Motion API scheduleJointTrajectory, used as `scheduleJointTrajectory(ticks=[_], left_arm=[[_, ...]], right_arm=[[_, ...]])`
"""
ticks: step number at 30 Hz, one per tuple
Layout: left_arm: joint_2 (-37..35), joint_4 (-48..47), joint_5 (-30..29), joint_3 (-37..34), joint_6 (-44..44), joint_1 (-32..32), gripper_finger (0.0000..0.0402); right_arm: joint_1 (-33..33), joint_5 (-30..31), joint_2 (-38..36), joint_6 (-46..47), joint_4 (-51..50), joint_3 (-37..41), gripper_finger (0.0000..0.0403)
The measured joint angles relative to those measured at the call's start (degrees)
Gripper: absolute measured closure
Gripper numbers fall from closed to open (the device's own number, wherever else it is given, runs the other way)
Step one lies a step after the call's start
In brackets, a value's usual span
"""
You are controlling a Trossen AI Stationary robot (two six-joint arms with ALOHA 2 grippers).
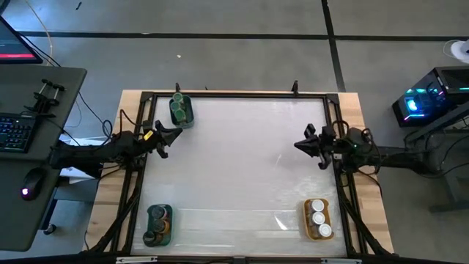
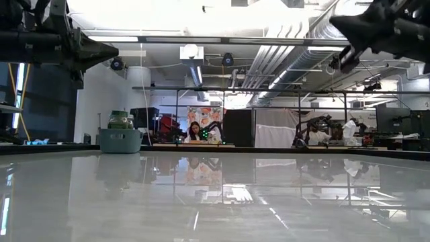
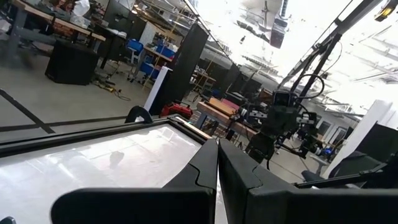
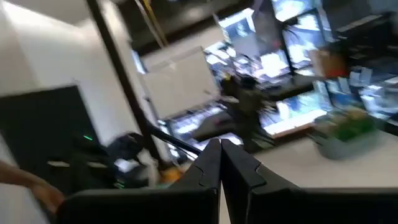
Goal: Sort spices by type
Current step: Return to Home Position
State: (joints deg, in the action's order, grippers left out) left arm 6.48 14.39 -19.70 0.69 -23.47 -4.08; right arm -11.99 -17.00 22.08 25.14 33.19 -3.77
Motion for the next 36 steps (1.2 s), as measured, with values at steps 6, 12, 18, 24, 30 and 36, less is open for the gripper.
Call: scheduleJointTrajectory(ticks=[6,12,18,24,30,36], left_arm=[[0.0,0.0,0.0,0.0,0.0,0.0,0.0401],[0.0,0.0,0.0,0.0,0.0,0.0,0.0401],[0.0,0.0,0.0,0.0,0.0,0.0,0.0401],[0.1,-0.1,0.0,0.1,0.0,0.0,0.0401],[0.1,-0.2,0.0,0.1,0.1,0.0,0.0401],[0.0,-0.4,0.0,0.1,0.1,0.0,0.0401]], right_arm=[[0.5,5.3,-8.5,-4.6,-16.7,0.0,0.0403],[0.5,7.9,-16.9,-5.8,-26.7,0.0,0.0403],[0.5,12.9,-22.0,-6.0,-37.8,0.0,0.0403],[0.5,16.1,-21.2,-5.9,-37.9,1.2,0.0403],[0.4,17.5,-20.5,-5.7,-38.0,1.2,0.0403],[0.4,17.5,-20.5,-5.7,-38.0,1.2,0.0403]])
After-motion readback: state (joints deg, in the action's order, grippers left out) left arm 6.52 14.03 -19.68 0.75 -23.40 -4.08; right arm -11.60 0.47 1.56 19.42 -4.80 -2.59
